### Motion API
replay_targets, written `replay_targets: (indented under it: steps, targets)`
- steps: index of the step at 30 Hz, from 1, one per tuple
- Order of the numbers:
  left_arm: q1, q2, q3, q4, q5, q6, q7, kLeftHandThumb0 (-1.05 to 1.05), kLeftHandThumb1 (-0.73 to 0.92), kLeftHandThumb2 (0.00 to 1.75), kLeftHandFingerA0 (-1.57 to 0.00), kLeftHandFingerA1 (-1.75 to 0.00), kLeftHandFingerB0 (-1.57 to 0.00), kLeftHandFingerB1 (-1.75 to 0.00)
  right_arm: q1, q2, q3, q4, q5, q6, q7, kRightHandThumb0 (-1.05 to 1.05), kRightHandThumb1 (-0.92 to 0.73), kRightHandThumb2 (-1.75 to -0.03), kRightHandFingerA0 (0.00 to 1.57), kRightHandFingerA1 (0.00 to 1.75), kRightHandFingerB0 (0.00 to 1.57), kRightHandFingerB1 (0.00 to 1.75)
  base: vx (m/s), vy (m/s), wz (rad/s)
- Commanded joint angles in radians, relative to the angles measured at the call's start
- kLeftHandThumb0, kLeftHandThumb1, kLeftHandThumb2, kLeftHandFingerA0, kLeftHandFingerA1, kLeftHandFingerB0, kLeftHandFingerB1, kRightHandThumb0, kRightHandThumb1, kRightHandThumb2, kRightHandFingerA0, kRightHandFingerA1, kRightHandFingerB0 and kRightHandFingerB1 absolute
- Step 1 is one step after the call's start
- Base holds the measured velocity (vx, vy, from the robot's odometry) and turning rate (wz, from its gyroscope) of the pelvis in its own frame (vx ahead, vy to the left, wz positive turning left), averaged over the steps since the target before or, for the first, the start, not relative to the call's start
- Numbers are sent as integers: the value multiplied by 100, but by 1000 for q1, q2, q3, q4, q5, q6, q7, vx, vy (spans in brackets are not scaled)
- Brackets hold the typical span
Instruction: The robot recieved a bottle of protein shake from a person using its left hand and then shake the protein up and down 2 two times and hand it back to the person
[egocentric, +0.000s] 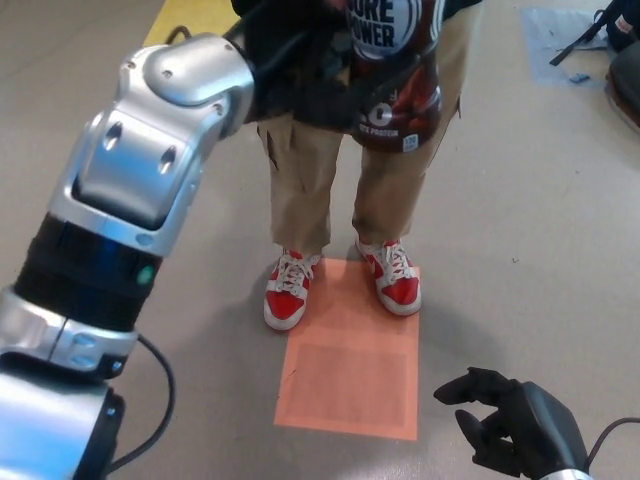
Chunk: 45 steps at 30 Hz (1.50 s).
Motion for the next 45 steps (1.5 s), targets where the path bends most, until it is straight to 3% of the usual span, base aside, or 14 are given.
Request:
replay_targets:
  steps: [1, 5, 6, 7, 8, 9, 10, 11, 13, 14, 17, 18, 20, 45]
  targets:
    - [-98, -61, -32, 23, -88, 379, -71, -95, 57, 97, 0, -11, 0, 0, 34, -32, -1, 9, -15, -76, -51, -26, -75, -72, 98, 60, 76, 62, 0, 0, 0]
    - [-68, -108, 9, -23, -69, 408, 21, -90, 55, 93, -6, -33, -7, 0, 32, -31, -4, 7, -11, -75, -38, -25, -76, -72, 98, 60, 76, 62, 0, 0, 0]
    - [-49, -134, 24, -48, -51, 412, 71, -90, 54, 72, -15, -41, -2, -11, 34, -32, -2, 6, -14, -75, -43, -25, -76, -72, 99, 60, 76, 62, 0, 0, 0]
    - [6, -188, 49, -90, -12, 362, 172, -66, 54, 84, -47, -55, -5, -24, 33, -31, -2, 5, -15, -74, -46, -26, -77, -71, 99, 60, 76, 61, 0, 0, 0]
    - [27, -210, 59, -106, 4, 343, 208, -66, 54, 84, -47, -55, -5, -24, 32, -31, -2, 5, -14, -73, -47, -26, -77, -71, 99, 60, 76, 61, 0, 0, 0]
    - [69, -230, 59, -134, 28, 282, 252, -35, 54, 96, -68, -68, 0, -42, 30, -30, -1, 6, -16, -73, -49, -27, -77, -70, 99, 59, 77, 62, 0, 0, 0]
    - [121, -262, 71, -157, 48, 188, 308, -29, 80, 65, -104, -53, -25, -30, 24, -30, 1, 7, -20, -71, -50, -26, -77, -71, 99, 59, 76, 62, 0, 0, 0]
    - [137, -274, 76, -163, 55, 160, 324, -29, 80, 65, -104, -53, -25, -30, 21, -31, 2, 7, -21, -71, -50, -26, -77, -71, 99, 59, 76, 62, 0, 0, 0]
    - [214, -320, 102, -183, 67, 7, 390, -12, 86, 70, -125, -82, -69, -46, 18, -29, -2, 5, -17, -75, -50, -26, -76, -72, 99, 60, 76, 63, 0, 0, 0]
    - [218, -321, 104, -183, 76, -11, 397, -18, 85, 68, -122, -95, -84, -57, 16, -29, -4, 5, -15, -75, -46, -27, -75, -73, 99, 60, 76, 63, 0, 0, 0]
    - [226, -319, 103, -181, 93, -39, 402, -19, 82, 70, -117, -102, -83, -71, 15, -32, -5, 5, -14, -76, -44, -27, -76, -73, 99, 60, 76, 62, 0, 0, 0]
    - [232, -309, 107, -175, 97, -57, 400, -19, 73, 86, -112, -116, -78, -109, 12, -32, -6, 6, -14, -75, -43, -31, -78, -71, 98, 60, 76, 61, 0, 0, 0]
    - [243, -301, 112, -171, 101, -76, 400, -18, 74, 84, -111, -122, -76, -116, 11, -31, -13, 6, -5, -81, -33, -31, -78, -71, 99, 60, 77, 61, 0, 0, 0]
    - [604, -167, 167, 39, 64, -336, 331, -19, 79, 71, -100, -123, -72, -108, -20, -19, -53, 16, 11, -79, 4, -24, -72, -75, 100, 60, 79, 59, 0, 0, 0]
